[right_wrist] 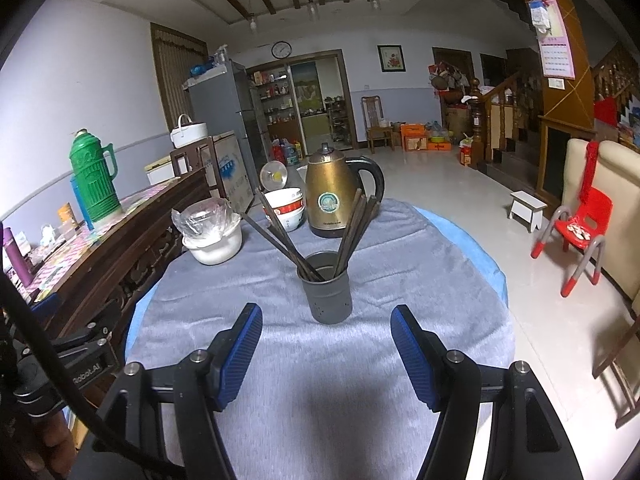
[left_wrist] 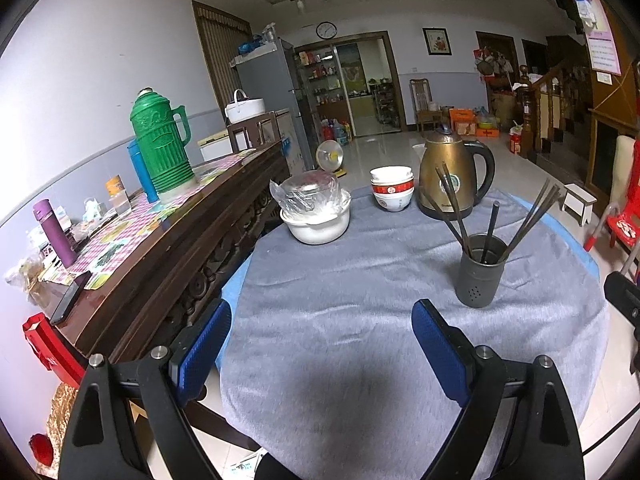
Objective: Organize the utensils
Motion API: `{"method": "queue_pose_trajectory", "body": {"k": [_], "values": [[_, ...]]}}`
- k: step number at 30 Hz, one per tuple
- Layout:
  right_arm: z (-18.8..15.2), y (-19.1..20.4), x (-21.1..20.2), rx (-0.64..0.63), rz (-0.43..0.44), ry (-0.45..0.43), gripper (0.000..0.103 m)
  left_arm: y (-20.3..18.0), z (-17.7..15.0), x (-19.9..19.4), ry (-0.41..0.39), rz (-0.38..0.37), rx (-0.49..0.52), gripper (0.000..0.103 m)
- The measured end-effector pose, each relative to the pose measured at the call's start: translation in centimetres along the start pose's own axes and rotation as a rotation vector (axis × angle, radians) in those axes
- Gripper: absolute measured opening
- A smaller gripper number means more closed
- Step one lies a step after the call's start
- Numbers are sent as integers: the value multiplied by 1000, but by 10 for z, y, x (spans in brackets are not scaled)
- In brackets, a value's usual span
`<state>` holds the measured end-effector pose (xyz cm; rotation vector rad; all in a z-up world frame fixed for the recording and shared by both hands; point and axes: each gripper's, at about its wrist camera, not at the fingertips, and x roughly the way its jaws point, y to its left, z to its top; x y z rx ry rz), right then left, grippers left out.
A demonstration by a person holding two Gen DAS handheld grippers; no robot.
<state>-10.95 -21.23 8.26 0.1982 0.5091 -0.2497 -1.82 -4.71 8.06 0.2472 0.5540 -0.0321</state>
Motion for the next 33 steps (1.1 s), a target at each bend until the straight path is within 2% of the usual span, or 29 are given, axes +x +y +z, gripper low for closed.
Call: {"method": "queue_pose_trajectory", "body": {"k": [17,24,33], "values": [[19,-3,28,2,-7,21,70,-9,23,21,15,-15,10,92],[30,5,31,-20,-21,-26,70,0,31,28,8,-77,-16,92],[34,24,40,-61,-45,-18,70,5,35,36,4,-140,-31,92]]}}
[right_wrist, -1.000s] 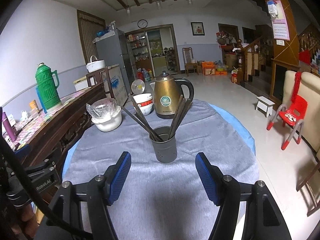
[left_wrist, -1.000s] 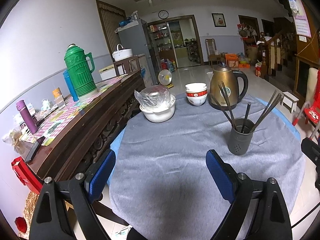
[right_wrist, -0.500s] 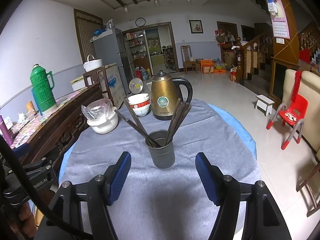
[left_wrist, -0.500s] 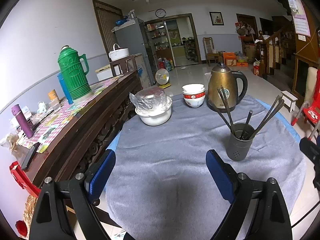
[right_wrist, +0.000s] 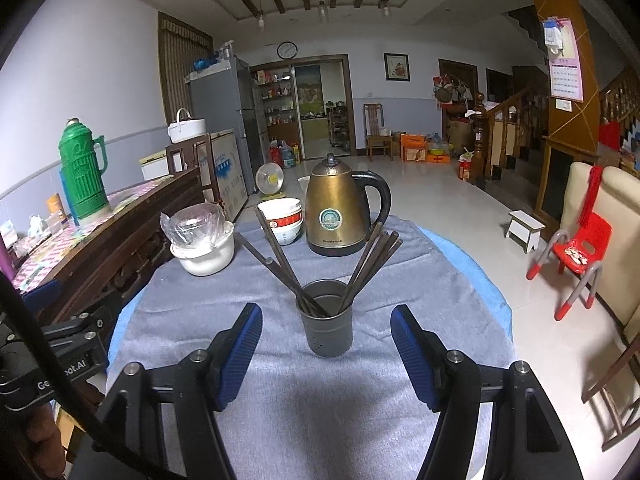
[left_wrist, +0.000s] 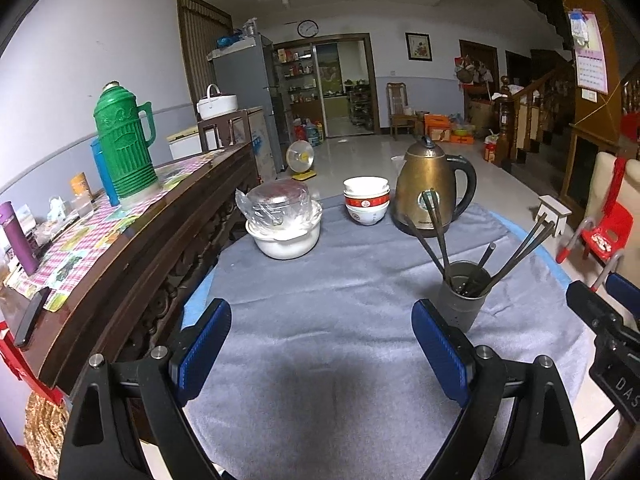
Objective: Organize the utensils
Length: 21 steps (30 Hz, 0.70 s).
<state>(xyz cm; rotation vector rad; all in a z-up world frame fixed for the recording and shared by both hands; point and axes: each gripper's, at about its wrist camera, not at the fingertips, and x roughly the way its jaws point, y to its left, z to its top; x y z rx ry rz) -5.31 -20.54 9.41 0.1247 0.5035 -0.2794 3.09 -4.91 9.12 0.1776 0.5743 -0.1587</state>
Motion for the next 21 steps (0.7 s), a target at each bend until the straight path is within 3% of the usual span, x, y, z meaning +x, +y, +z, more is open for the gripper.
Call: {"method": "queue_pose_trajectory", "body": {"k": [21], "values": [[8,-4,-6,-33,-68,-33,70,-8,13,-1,-32,-46,-22,92]]}}
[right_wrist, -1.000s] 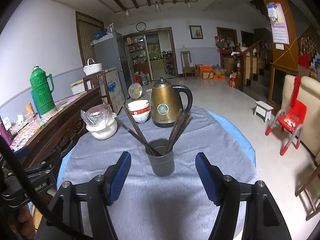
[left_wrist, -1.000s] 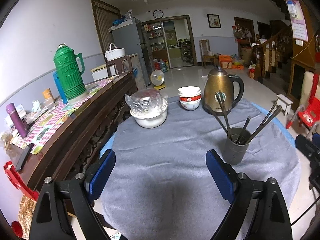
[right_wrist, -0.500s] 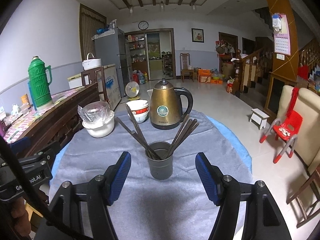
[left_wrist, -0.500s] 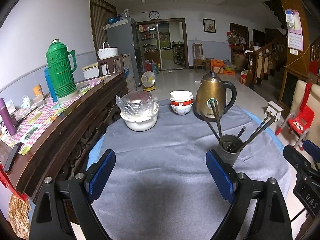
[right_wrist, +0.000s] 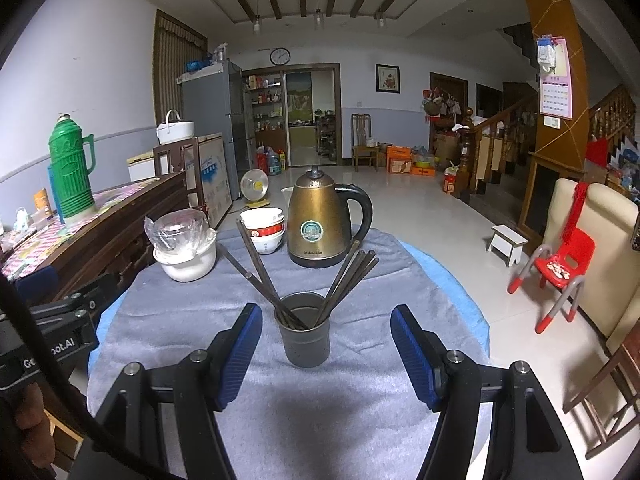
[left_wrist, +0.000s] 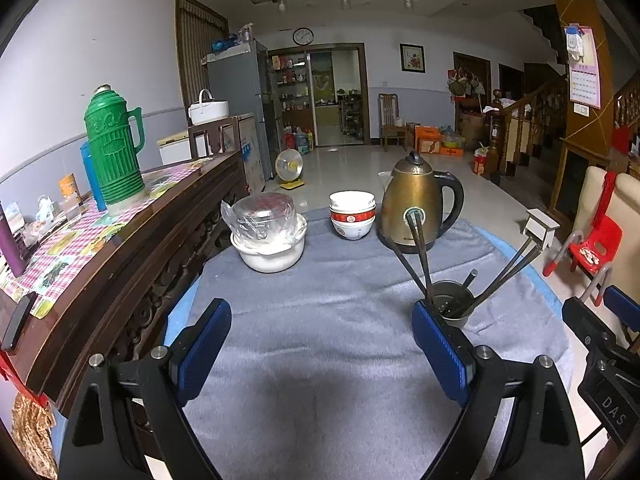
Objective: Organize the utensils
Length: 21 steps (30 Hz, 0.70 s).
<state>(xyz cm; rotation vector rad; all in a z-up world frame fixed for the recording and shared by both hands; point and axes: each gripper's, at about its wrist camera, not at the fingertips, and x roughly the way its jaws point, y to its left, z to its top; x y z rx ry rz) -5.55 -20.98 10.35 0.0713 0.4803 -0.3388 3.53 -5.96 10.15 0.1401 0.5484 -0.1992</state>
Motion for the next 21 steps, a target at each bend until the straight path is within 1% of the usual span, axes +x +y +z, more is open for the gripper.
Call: {"method": "queue_pose_trajectory", "body": {"k": [10,21], "values": [[1,2,6,1,11,5,70,5,0,3,0,19,-5,92],[-2,17,17,-8,24,20,70,15,-3,8,5,25,-9,92]]}}
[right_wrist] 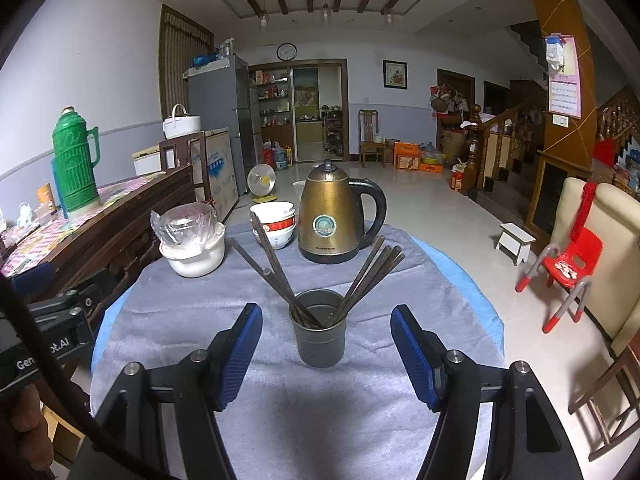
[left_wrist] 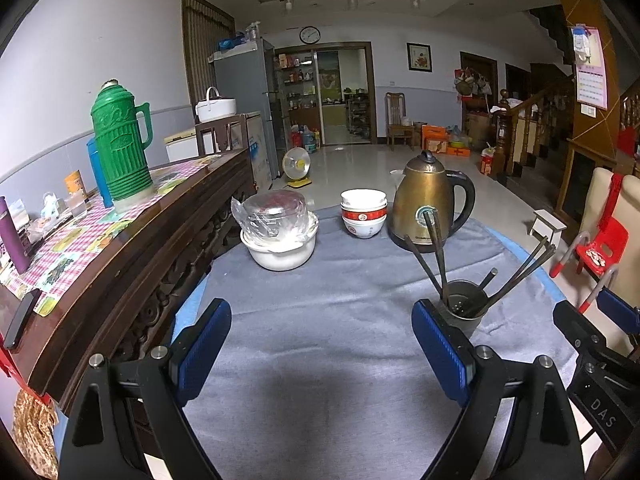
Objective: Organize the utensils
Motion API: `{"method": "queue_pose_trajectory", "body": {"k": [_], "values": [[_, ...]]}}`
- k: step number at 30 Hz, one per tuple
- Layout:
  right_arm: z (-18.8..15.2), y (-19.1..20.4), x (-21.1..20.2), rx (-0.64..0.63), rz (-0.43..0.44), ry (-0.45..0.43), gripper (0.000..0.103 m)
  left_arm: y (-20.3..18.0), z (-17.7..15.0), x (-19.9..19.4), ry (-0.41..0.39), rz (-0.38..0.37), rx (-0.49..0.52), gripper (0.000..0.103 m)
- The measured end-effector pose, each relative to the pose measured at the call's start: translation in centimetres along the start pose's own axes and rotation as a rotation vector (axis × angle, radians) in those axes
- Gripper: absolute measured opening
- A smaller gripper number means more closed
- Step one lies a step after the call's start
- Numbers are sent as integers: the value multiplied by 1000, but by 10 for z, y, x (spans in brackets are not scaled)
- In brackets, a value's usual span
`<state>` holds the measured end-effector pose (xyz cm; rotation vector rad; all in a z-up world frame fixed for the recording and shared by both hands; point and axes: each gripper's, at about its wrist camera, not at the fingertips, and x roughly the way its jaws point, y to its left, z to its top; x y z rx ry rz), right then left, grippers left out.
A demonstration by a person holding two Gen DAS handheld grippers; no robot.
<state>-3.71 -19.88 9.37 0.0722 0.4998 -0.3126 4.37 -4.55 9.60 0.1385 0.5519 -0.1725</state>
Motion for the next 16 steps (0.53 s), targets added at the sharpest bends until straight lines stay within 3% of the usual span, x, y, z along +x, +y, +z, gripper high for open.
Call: {"method": "queue_pose_trajectory", "body": {"k": [16], "values": [[-8,6,14,3,8,20,70,7,-6,20,34,8,-11,92]]}}
